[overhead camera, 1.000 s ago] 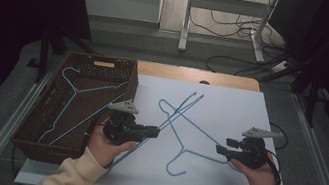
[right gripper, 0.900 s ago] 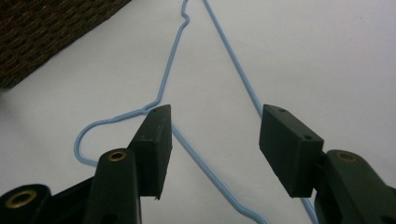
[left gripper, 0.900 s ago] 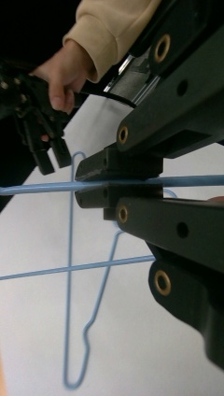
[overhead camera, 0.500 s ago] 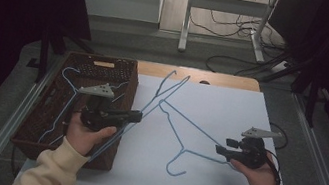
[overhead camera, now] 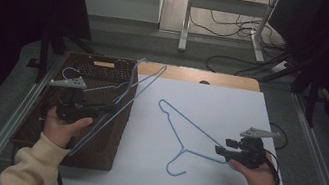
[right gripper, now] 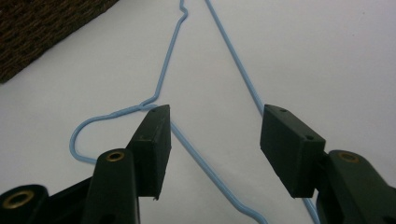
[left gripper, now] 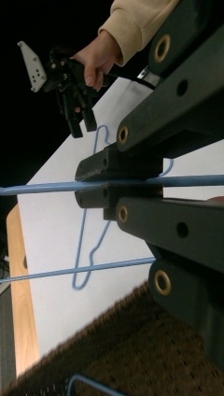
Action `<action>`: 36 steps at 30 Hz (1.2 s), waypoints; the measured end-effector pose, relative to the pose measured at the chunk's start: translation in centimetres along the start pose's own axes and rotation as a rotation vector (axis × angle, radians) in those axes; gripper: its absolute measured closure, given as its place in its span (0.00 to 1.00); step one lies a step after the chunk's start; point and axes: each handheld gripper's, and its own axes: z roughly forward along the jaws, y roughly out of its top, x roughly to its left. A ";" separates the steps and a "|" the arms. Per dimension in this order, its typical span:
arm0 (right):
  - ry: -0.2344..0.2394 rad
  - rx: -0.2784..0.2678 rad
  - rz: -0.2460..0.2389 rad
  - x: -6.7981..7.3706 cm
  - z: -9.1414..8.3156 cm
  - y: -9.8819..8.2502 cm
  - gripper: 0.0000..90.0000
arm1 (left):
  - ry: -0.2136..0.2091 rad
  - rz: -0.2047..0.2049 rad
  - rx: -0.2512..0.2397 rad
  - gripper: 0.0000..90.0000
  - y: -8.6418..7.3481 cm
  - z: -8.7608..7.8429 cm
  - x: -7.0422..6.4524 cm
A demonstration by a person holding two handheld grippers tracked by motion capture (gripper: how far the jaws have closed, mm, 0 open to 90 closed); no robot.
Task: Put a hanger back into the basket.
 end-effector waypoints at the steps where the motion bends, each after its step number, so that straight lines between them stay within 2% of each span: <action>1: -0.001 0.000 0.000 0.0 0.0 0.0 0.48 | 0.000 -0.008 -0.004 0.96 0.0 -0.2 0.3; 7: -0.002 0.001 0.000 0.1 0.1 0.0 0.48 | 0.008 -0.038 -0.029 0.96 -0.2 -1.4 1.8; 12: -0.003 -0.002 0.004 0.0 -0.1 0.0 0.48 | 0.030 -0.063 -0.054 0.96 -0.4 -2.7 3.5; 16: -0.004 -0.001 0.003 0.0 0.0 0.0 0.48 | 0.039 -0.073 -0.054 0.96 -0.6 -3.3 4.6; 30: -0.004 -0.001 0.000 0.0 0.0 0.0 0.46 | 0.072 -0.121 -0.056 0.96 -1.4 -3.9 7.5; 36: -0.007 -0.003 -0.001 0.1 0.0 0.0 0.45 | 0.064 -0.136 -0.048 0.96 -1.8 -3.8 8.5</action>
